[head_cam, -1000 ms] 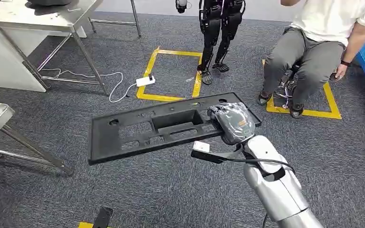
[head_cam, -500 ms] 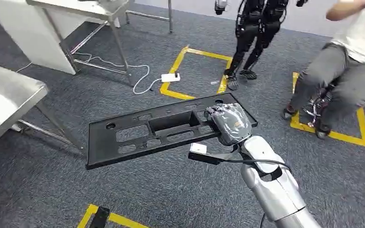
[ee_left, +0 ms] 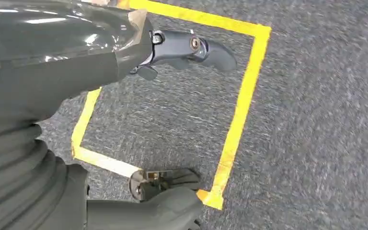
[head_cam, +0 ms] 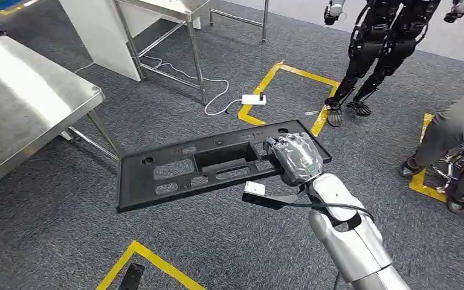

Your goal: Take the parts from the cabinet and place them on the table.

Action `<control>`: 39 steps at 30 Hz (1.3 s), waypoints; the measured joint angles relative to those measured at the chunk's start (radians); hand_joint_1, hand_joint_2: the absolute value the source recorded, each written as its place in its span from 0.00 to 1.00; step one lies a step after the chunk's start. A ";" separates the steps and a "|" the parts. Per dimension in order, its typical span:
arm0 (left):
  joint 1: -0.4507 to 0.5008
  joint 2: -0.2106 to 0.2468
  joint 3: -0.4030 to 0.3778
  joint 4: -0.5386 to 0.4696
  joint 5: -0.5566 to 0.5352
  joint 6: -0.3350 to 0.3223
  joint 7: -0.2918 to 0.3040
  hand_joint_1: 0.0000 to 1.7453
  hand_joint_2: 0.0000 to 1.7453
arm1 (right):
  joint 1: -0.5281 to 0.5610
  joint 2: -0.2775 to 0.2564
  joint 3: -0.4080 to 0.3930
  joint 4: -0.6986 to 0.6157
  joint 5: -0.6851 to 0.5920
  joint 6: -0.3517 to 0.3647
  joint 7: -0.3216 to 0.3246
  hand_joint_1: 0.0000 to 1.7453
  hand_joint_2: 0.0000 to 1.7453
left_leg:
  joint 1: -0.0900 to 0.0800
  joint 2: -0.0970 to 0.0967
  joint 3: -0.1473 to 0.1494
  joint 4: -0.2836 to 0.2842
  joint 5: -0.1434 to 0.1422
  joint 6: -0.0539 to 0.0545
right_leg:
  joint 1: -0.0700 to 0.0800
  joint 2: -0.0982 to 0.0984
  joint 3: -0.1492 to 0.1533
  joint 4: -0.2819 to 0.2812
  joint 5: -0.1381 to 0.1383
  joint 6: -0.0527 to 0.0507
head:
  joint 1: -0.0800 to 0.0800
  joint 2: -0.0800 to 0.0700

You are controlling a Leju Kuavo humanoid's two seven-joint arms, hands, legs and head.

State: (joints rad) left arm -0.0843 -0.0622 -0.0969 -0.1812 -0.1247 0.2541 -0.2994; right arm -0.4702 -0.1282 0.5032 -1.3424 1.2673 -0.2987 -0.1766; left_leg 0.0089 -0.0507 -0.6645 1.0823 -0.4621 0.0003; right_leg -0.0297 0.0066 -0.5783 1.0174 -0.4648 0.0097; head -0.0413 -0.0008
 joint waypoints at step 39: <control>-0.017 0.009 0.011 0.003 -0.023 -0.013 0.004 0.00 1.00 | -0.183 -0.033 -0.032 0.122 -0.111 0.036 -0.029 0.99 1.00 | -0.005 0.136 0.024 -0.051 0.040 0.015 | 0.014 -0.106 0.000 0.010 -0.012 -0.004 | -0.002 0.000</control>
State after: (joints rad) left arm -0.1012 -0.0534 -0.0862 -0.1785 -0.1480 0.2407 -0.2953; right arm -0.6531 -0.1610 0.4708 -1.2204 1.1559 -0.2628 -0.2056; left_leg 0.0034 0.0854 -0.6407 1.0318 -0.4220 0.0151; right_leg -0.0156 -0.0991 -0.5780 1.0271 -0.4768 0.0061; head -0.0435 -0.0008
